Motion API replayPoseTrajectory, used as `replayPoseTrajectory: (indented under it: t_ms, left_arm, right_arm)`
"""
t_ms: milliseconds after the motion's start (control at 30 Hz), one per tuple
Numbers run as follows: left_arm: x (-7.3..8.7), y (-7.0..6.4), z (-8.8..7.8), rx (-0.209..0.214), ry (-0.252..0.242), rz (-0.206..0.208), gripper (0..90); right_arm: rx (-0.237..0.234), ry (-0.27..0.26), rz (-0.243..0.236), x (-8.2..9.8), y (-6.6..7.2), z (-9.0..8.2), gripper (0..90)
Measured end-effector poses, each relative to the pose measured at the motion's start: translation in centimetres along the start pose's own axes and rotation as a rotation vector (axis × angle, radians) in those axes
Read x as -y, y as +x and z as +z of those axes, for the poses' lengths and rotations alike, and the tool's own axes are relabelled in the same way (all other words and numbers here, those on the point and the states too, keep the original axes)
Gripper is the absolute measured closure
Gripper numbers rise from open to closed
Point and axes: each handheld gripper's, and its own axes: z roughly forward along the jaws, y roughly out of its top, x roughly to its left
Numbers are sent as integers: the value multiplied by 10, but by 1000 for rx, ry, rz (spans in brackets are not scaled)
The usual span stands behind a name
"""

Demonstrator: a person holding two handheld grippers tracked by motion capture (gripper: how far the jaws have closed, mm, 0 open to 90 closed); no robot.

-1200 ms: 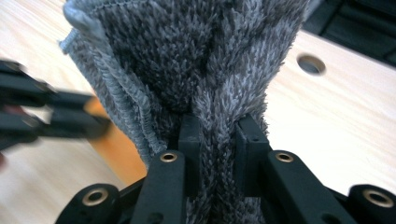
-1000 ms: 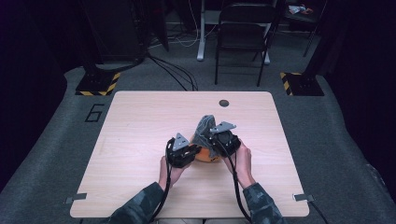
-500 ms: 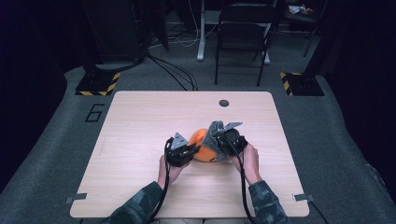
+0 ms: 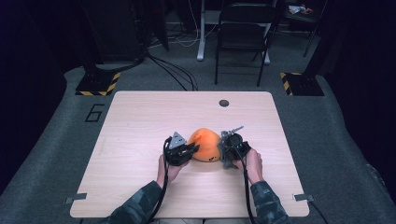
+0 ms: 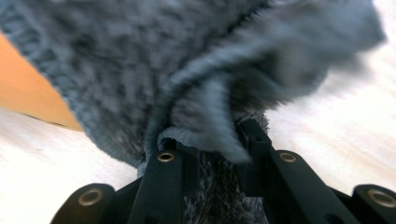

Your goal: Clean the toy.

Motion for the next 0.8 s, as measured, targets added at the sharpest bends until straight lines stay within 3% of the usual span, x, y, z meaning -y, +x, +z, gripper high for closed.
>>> replayPoseTrajectory:
  t_ms: [133, 200, 267, 333, 400, 500, 567, 633, 733, 800]
  left_arm:
    - [0, 1, 0, 5, -4, 4, 785]
    - [0, 2, -1, 7, 0, 5, 784]
    - [1, 2, -1, 4, -1, 10, 784]
    - [1, 1, -1, 2, -3, 17, 783]
    - [0, 0, -2, 2, 2, 20, 782]
    - [0, -2, -1, 1, 0, 25, 779]
    - [0, -2, -2, 7, 6, 26, 779]
    - [1, -3, -1, 3, 5, 29, 779]
    - [1, -3, -1, -1, 10, 43, 779]
    - [1, -3, -1, -2, 5, 33, 779]
  right_arm:
    - [30, 40, 5, -5, -3, -9, 742]
    - [40, 15, -2, -8, -6, -21, 745]
    - [26, -48, 33, -13, -5, -37, 745]
    - [5, -117, 5, -19, -2, -53, 744]
    - [-11, -210, -12, -24, 9, -66, 742]
    - [-23, -299, -57, -29, 25, -77, 741]
    - [-18, -310, -64, -30, 34, -75, 739]
    - [3, -266, -78, -30, 37, -63, 737]
    - [15, -264, -65, -27, 35, -54, 738]
    - [28, -229, -65, -27, 31, -54, 738]
